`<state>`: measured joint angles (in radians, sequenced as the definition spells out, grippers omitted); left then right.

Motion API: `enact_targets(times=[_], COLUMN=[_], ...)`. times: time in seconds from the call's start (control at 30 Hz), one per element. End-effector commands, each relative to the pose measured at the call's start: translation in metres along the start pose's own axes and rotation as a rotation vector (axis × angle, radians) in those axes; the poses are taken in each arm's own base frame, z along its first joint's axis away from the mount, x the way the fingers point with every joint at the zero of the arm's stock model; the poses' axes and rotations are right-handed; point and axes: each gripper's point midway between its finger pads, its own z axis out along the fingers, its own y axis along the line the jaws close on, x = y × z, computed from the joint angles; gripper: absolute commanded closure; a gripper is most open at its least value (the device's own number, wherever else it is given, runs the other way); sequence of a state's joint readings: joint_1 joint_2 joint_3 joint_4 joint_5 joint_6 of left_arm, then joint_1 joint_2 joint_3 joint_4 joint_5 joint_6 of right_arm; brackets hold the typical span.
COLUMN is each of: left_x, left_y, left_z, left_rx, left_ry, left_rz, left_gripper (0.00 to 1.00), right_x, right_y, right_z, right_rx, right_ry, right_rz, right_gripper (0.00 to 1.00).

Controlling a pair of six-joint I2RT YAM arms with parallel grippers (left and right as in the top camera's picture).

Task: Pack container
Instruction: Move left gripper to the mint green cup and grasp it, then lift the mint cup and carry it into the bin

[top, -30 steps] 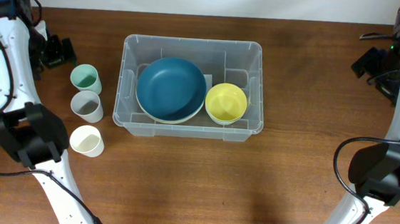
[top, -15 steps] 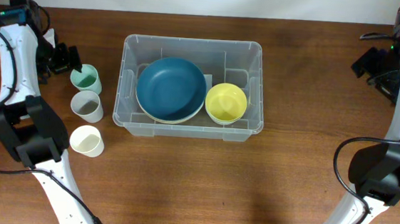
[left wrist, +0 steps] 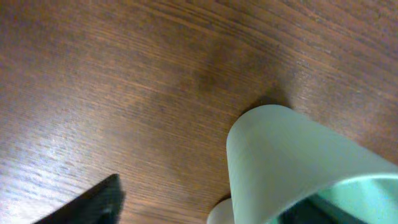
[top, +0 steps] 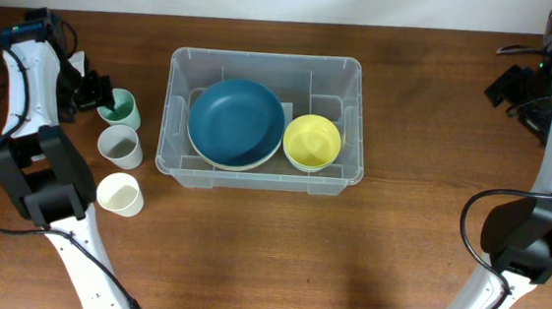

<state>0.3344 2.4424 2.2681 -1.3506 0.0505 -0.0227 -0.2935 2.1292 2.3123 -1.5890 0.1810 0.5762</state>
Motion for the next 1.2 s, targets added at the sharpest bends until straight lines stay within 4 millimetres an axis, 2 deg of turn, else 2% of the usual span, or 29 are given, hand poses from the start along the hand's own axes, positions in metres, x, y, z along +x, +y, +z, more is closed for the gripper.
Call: enact_targets(times=[0.0,0.1,0.2,0.23,0.3,0.4,0.53,0.67,0.73,0.8,0.87,0.9,1.03,1.17], left_x=[0.000,0.000,-0.001,-0.002,-0.006,-0.017,-0.040,-0.048,-0.044,-0.035,-0.021,-0.010,0.020,0.050], left_y=[0.004,0.004,0.004,0.004,0.006,0.012,0.028,0.006,-0.014,-0.037,-0.066,-0.091,-0.174,-0.247], left_z=[0.007,0.007,0.007,0.007,0.004,-0.010,-0.072,-0.158,-0.201,-0.235,-0.260,-0.270,-0.270,-0.254], left_rx=[-0.004,-0.004,-0.004,-0.007,-0.007,-0.008,0.015,0.156,0.214,0.241,0.258,0.268,0.317,0.368], left_ry=[0.009,0.008,0.004,-0.001,-0.015,-0.062,-0.206,-0.383,-0.475,-0.550,-0.601,-0.613,-0.585,-0.521], left_rz=[0.010,0.010,0.010,0.010,0.008,-0.010,-0.104,-0.080,-0.035,0.045,0.130,0.205,0.412,0.563], left_gripper=[0.45,0.78,0.96,0.99,0.99,0.99,0.99,0.99,0.99,0.99,0.99,0.99,0.99,0.99], right_x=[0.000,0.000,0.000,0.000,0.000,0.000,0.000,0.000,0.000,0.000,0.000,0.000,0.000,0.000], right_y=[0.000,0.000,0.000,0.000,0.000,0.000,0.000,0.000,0.000,0.000,0.000,0.000,0.000,0.000], right_z=[0.003,0.003,0.003,0.003,0.003,0.003,0.003,0.003,0.003,0.003,0.003,0.003,0.003,0.003], right_rx=[0.007,0.006,0.007,0.007,0.006,0.006,0.007,0.006,0.006,0.006,0.006,0.006,0.006,0.007], right_ry=[0.006,0.006,0.006,0.006,0.006,0.006,0.006,0.006,0.006,0.006,0.006,0.006,0.006,0.006], right_rz=[0.007,0.008,0.008,0.008,0.008,0.008,0.008,0.008,0.008,0.008,0.008,0.008,0.007,0.008], right_gripper=[0.01,0.01,0.01,0.01,0.01,0.01,0.01,0.01,0.01,0.01,0.01,0.01,0.01,0.01])
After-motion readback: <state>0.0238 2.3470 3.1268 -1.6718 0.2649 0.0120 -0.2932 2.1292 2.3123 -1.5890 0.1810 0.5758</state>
